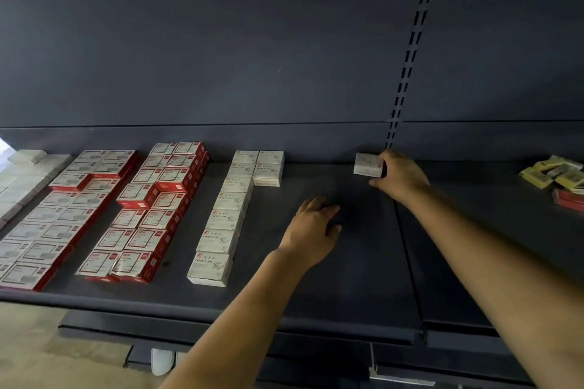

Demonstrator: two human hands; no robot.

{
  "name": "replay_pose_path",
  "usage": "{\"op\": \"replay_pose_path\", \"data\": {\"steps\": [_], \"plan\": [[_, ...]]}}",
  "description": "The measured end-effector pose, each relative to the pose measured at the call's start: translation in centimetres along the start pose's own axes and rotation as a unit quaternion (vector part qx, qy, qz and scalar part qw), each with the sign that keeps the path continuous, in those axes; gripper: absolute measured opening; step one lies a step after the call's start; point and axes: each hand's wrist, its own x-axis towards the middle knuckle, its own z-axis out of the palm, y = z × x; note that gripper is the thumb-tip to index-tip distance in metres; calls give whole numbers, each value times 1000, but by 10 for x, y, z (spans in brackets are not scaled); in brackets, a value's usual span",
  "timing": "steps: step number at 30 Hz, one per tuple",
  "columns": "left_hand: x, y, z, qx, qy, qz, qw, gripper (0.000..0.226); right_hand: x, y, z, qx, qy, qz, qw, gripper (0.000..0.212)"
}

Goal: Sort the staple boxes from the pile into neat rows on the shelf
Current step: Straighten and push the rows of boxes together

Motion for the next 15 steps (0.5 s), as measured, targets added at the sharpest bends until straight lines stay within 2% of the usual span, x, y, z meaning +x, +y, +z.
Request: {"op": "replay_pose_path", "data": {"steps": [5,7,10,15], "plan": [[-12,0,10,21,5,3,1000,46,-4,5,2,-11,-49,-11,999,61],[-14,-2,11,36,19,13,999,45,-6,5,5,20,-31,-2,999,59],[-18,-2,9,59,35,28,997,45,-11,-1,8,77,14,31,996,42],[-24,-6,9,79,31,27,996,44,-17,-8,16,39,60,76,995,44]]}}
